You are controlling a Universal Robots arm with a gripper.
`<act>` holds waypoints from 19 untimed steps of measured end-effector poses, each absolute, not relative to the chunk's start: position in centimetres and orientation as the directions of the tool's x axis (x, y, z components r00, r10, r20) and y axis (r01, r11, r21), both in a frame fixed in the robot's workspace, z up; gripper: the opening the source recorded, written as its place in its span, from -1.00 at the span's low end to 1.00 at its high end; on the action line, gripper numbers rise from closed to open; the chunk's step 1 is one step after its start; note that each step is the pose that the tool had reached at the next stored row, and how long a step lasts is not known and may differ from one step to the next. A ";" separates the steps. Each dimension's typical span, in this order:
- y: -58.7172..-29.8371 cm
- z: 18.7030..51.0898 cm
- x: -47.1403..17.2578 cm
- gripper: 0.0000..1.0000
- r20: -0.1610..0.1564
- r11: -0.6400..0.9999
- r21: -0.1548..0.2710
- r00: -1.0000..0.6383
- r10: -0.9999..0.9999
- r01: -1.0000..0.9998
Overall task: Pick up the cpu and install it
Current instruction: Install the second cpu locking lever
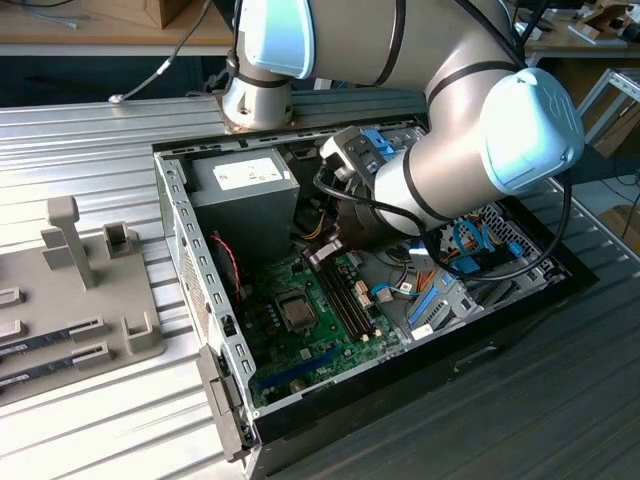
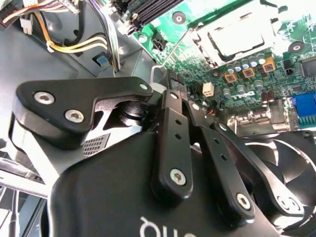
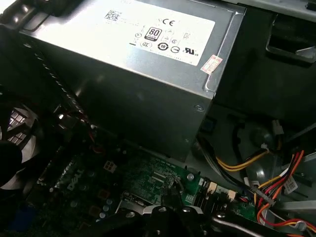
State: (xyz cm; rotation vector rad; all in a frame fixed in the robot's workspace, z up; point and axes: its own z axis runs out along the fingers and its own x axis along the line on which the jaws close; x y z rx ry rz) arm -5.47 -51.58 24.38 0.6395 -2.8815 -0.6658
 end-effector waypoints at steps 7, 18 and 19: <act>-51.6 23.9 -4.4 -0.79 0.021 0.816 0.439 -0.904 -0.427 -0.375; -46.9 23.4 -4.1 -0.79 0.053 0.843 0.386 -0.904 -0.424 -0.373; -46.9 23.4 -4.1 -0.79 0.060 0.850 0.371 -0.904 -0.423 -0.373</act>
